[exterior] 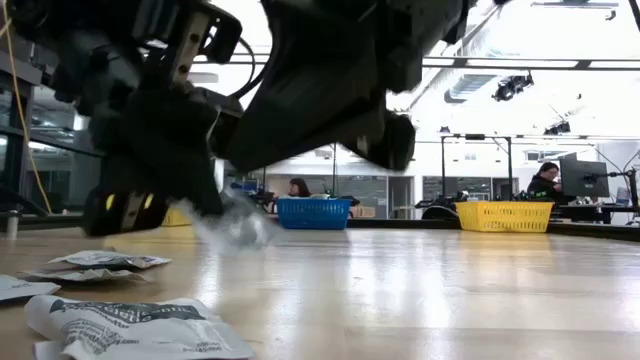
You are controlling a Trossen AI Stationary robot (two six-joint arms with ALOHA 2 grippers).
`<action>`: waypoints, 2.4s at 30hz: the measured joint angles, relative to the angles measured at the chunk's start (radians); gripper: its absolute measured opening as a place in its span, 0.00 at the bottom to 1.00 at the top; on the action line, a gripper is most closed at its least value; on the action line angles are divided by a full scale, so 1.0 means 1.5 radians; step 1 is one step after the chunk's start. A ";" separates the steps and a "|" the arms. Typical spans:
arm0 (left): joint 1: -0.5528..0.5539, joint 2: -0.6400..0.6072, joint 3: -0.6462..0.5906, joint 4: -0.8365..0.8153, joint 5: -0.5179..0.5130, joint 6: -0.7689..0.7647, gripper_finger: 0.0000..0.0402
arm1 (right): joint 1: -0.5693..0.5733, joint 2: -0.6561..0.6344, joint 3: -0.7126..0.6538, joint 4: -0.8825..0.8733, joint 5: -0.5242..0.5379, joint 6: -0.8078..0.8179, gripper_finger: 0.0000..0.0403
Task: Pick & Place First Aid Supplies
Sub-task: Put the gray towelette pack into the left yellow bin
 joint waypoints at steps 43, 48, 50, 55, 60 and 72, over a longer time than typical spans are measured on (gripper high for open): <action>0.864 -0.433 0.000 -0.562 -0.209 0.466 0.00 | -0.221 -0.194 0.001 -0.241 0.072 -0.051 0.00; 0.862 -0.375 0.000 -0.544 -0.214 0.471 0.00 | -0.228 -0.194 0.001 -0.243 0.069 -0.049 0.00; 0.862 -0.352 0.000 -0.534 -0.234 0.471 0.00 | -0.229 -0.194 0.001 -0.243 0.069 -0.044 0.00; 0.862 -0.335 0.000 -0.520 -0.291 0.471 0.00 | -0.229 -0.194 0.001 -0.243 0.069 -0.037 0.00; 0.866 -0.336 0.000 -0.528 -0.339 0.471 0.00 | -0.229 -0.194 0.001 -0.244 0.070 -0.032 0.00; 0.902 -0.335 0.000 -0.528 -0.251 0.500 0.21 | -0.228 -0.193 0.001 -0.245 0.067 -0.027 0.00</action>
